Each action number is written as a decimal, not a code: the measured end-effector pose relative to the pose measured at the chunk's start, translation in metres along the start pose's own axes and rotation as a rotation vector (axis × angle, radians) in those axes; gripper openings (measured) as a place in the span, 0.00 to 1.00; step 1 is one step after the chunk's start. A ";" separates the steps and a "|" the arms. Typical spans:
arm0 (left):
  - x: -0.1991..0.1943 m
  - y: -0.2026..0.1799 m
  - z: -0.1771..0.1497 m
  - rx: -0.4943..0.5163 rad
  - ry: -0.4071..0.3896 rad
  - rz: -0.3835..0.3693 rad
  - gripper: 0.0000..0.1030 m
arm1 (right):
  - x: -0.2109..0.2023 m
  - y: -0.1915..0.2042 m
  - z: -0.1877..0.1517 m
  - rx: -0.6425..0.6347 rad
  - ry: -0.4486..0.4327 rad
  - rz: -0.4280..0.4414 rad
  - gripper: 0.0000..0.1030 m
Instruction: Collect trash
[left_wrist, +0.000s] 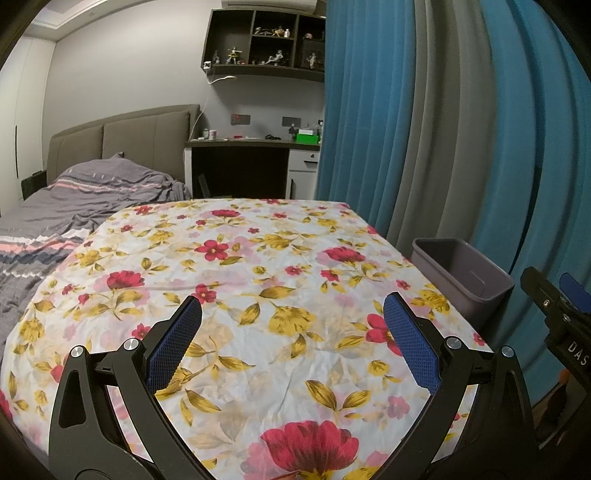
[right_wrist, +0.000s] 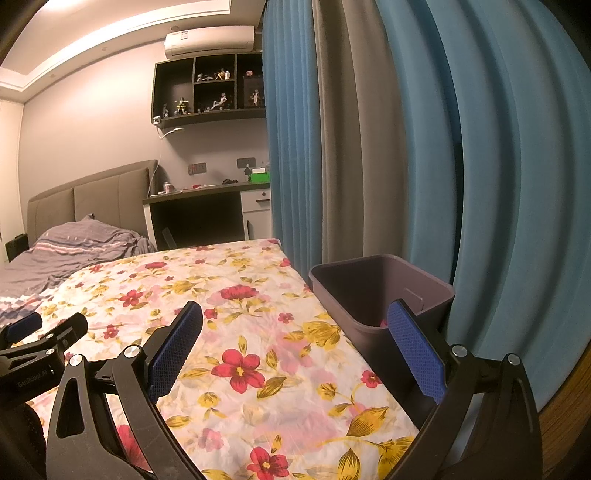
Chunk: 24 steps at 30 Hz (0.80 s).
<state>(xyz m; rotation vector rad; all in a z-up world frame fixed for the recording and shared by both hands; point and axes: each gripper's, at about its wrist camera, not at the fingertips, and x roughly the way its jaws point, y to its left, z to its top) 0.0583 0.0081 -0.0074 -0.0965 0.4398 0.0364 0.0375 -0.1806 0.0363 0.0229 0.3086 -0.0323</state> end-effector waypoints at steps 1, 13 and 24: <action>0.000 0.000 0.000 0.000 0.001 0.000 0.94 | -0.001 0.000 -0.001 0.001 0.001 0.000 0.94; -0.001 0.000 -0.001 -0.001 -0.002 -0.001 0.94 | 0.000 -0.001 -0.002 0.001 0.001 -0.001 0.94; 0.005 -0.006 0.001 0.005 -0.004 -0.011 0.94 | 0.000 -0.002 -0.002 0.002 0.001 -0.001 0.94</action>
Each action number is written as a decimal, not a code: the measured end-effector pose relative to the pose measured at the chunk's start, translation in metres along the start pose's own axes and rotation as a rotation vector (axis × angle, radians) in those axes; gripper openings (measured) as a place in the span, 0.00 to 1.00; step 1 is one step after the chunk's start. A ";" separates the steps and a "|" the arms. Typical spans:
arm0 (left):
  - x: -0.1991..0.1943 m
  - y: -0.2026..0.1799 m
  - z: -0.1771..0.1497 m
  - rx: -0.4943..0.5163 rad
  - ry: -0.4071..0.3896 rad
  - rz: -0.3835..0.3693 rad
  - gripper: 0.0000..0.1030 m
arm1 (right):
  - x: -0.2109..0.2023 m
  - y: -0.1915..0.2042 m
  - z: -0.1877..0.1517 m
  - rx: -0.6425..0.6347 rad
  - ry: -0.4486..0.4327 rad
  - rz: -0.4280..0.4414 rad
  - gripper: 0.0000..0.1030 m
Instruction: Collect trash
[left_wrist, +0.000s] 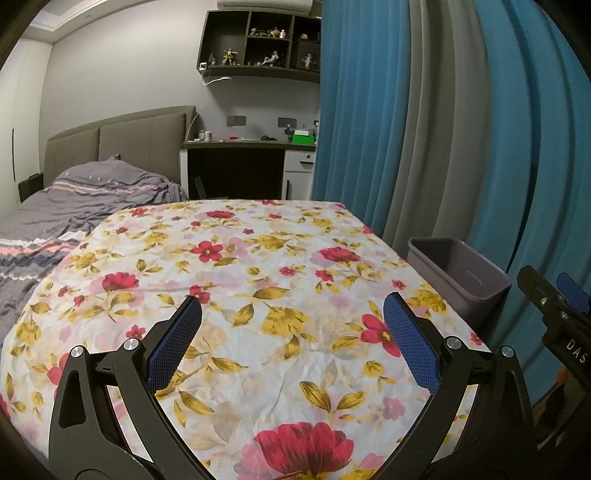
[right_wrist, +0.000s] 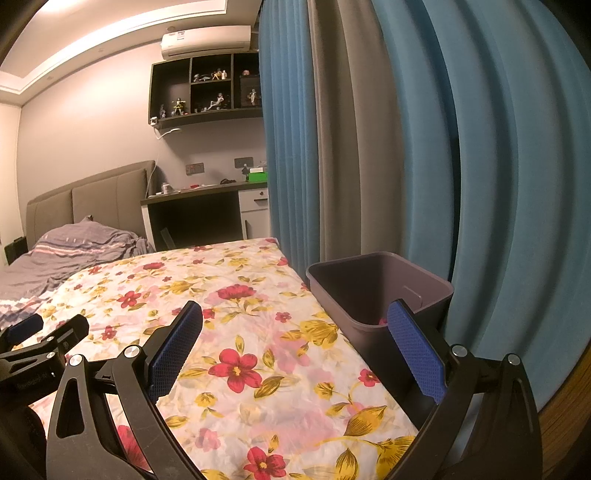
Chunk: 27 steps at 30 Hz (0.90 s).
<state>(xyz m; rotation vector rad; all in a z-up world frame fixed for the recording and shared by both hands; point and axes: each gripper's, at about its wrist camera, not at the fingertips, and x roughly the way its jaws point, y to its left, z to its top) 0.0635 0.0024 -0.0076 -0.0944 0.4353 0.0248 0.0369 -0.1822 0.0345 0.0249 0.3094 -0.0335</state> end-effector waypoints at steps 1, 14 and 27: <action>0.001 -0.001 0.001 -0.001 -0.001 -0.002 0.94 | 0.000 0.000 0.000 0.000 0.000 0.000 0.94; 0.002 -0.002 -0.003 0.016 0.004 -0.026 0.70 | 0.000 0.000 0.000 0.002 0.002 0.000 0.94; 0.004 -0.001 -0.002 0.012 0.013 -0.030 0.66 | 0.000 0.000 0.000 0.004 0.004 -0.002 0.94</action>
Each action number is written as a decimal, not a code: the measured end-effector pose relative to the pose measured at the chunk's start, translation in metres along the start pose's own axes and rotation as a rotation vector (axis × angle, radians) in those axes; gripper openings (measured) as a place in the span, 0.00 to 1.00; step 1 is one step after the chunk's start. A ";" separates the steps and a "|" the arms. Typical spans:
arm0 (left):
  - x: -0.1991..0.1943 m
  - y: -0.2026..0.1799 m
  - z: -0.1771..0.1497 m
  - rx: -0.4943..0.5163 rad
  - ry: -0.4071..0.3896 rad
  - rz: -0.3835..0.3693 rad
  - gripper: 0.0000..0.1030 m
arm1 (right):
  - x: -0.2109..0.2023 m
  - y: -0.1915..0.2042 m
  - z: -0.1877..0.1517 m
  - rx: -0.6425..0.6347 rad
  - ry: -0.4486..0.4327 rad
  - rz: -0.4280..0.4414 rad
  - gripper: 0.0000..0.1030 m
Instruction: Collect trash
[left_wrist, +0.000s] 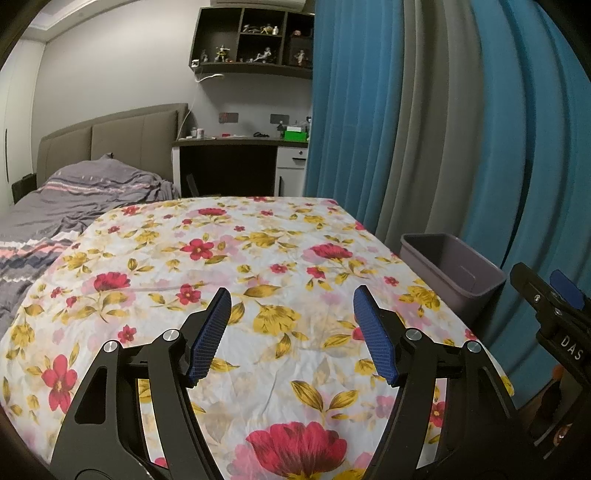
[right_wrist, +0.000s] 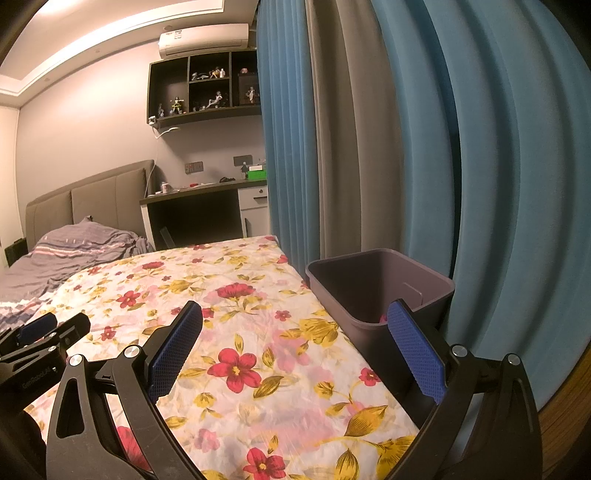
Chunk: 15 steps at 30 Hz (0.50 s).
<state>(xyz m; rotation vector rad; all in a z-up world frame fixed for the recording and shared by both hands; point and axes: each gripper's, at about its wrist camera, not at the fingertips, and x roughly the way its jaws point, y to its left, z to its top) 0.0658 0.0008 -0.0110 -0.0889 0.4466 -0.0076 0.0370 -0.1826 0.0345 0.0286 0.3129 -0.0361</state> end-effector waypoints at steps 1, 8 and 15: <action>0.000 0.000 0.000 0.001 0.001 -0.001 0.66 | 0.000 0.001 0.000 0.002 0.001 0.000 0.94; 0.000 -0.001 0.000 0.005 0.000 0.004 0.67 | 0.000 0.000 0.000 0.004 0.002 -0.001 0.94; -0.002 0.000 0.000 0.021 -0.022 0.039 0.85 | -0.001 0.002 -0.001 0.004 0.002 0.002 0.94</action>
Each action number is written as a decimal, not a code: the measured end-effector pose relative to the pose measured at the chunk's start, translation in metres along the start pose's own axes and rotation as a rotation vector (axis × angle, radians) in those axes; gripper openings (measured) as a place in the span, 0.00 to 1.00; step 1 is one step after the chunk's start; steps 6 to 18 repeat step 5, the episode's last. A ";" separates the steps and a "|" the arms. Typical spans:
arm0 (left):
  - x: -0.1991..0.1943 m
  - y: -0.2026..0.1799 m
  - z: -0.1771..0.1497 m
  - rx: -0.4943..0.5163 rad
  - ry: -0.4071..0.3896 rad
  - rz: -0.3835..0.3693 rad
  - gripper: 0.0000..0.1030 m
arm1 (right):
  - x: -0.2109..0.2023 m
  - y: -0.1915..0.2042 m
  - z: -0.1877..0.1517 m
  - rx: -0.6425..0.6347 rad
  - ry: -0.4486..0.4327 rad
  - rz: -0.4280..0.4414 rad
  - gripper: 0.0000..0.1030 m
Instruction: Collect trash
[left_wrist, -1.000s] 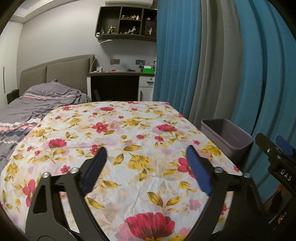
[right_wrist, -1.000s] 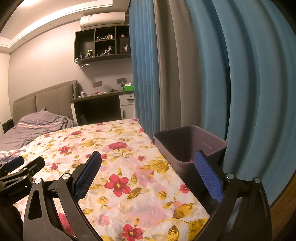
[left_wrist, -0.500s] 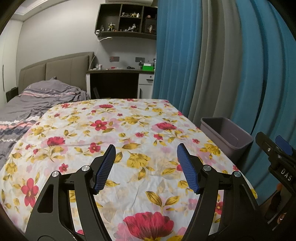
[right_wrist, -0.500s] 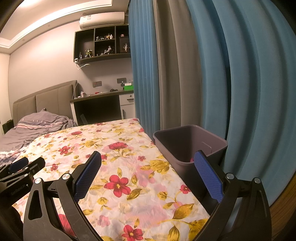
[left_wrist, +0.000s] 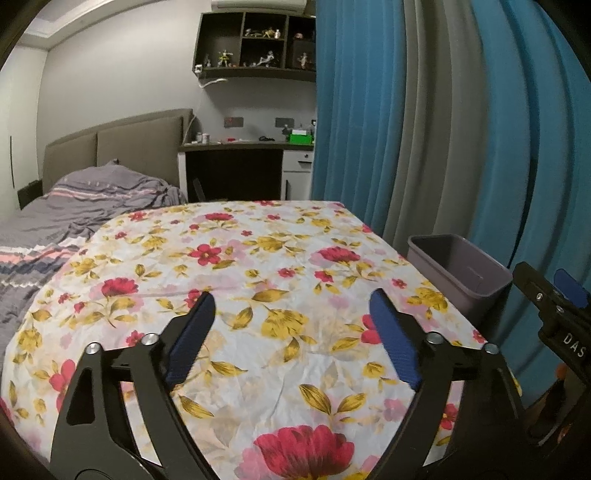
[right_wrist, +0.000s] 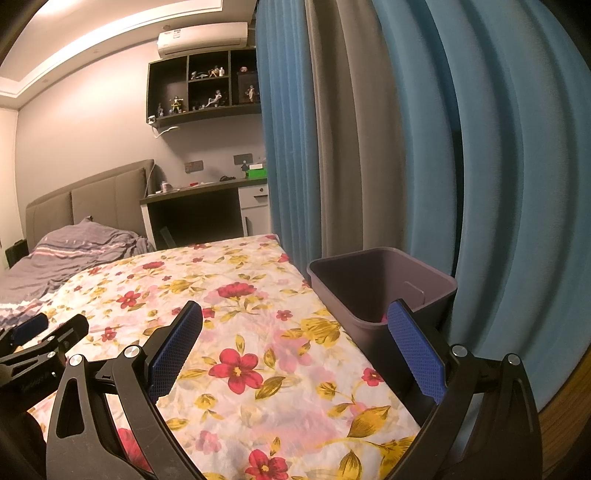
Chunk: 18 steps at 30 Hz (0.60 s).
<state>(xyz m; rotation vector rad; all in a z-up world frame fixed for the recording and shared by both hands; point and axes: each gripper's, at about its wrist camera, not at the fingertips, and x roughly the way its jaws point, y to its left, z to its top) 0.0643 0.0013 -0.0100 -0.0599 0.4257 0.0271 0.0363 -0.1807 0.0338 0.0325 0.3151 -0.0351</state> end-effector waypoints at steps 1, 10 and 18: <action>-0.001 0.000 0.000 0.003 -0.007 0.012 0.86 | -0.001 0.001 0.000 0.000 -0.001 -0.001 0.94; -0.002 0.002 0.002 -0.003 -0.010 0.021 0.87 | 0.000 0.000 0.000 0.004 0.000 -0.002 0.94; -0.002 0.002 0.002 -0.003 -0.010 0.021 0.87 | 0.000 0.000 0.000 0.004 0.000 -0.002 0.94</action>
